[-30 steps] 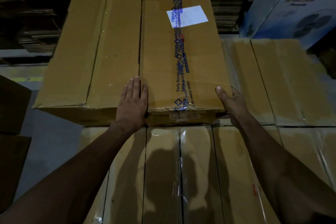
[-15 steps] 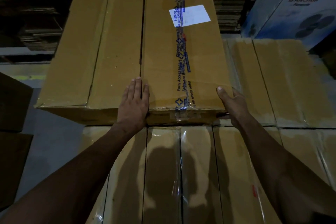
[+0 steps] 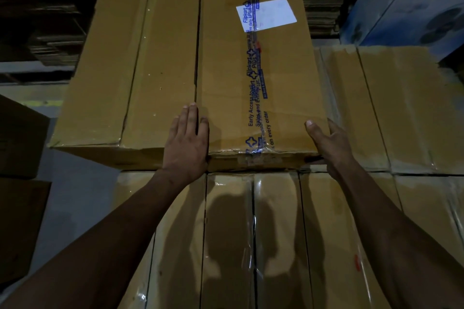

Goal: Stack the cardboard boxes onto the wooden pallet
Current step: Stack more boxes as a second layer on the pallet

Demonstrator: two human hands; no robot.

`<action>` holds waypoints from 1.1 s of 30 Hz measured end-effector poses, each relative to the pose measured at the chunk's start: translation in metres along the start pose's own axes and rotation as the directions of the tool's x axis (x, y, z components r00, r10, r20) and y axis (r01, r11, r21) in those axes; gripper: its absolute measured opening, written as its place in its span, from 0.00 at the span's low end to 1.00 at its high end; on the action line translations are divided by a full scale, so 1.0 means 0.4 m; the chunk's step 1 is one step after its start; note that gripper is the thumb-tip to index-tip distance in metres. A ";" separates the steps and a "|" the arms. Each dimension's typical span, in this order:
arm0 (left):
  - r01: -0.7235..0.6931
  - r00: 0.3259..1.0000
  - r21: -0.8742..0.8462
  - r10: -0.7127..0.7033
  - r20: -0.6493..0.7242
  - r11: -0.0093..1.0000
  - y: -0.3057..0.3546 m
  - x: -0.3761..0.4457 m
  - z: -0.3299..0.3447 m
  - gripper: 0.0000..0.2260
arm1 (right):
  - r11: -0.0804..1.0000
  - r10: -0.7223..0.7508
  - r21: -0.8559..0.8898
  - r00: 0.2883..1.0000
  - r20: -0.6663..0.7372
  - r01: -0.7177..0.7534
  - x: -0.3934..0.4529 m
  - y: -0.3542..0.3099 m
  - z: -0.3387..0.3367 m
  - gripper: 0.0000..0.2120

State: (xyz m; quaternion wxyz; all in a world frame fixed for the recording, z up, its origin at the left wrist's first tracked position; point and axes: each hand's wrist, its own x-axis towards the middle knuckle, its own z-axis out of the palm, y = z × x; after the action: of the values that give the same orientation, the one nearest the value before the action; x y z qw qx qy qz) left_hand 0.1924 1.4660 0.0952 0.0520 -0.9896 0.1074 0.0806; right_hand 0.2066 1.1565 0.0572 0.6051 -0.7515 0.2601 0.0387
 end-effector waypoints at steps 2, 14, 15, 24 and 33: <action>0.004 1.000 0.010 -0.004 0.010 1.000 0.002 0.001 0.000 0.42 | 1.000 0.015 0.008 1.000 0.003 -0.015 0.004 0.001 0.000 0.17; 0.028 0.998 0.036 -0.030 0.056 0.999 0.004 0.000 -0.006 0.44 | 0.995 0.051 -0.086 0.998 -0.048 -0.055 0.003 0.001 0.015 0.30; 0.027 0.997 0.034 -0.029 0.065 0.999 0.005 -0.001 -0.007 0.45 | 0.992 0.063 -0.109 0.997 -0.049 -0.068 0.000 0.000 0.013 0.34; 0.009 0.976 -0.049 0.002 0.219 0.999 0.009 -0.069 -0.087 0.35 | 0.924 0.149 -0.341 0.984 -0.096 -0.174 -0.194 0.012 -0.043 0.29; -0.013 0.976 -0.157 0.046 0.211 0.988 0.102 -0.528 -0.091 0.27 | 0.837 0.157 -0.519 0.984 -0.080 -0.175 -0.768 0.140 -0.178 0.26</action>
State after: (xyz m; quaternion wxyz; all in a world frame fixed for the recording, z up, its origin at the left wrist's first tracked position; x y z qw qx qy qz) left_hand -0.0148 1.4653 0.1635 -0.0147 -0.9745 0.1093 0.1955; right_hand -0.1008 1.1884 0.1407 0.3674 -0.8629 0.3142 0.1473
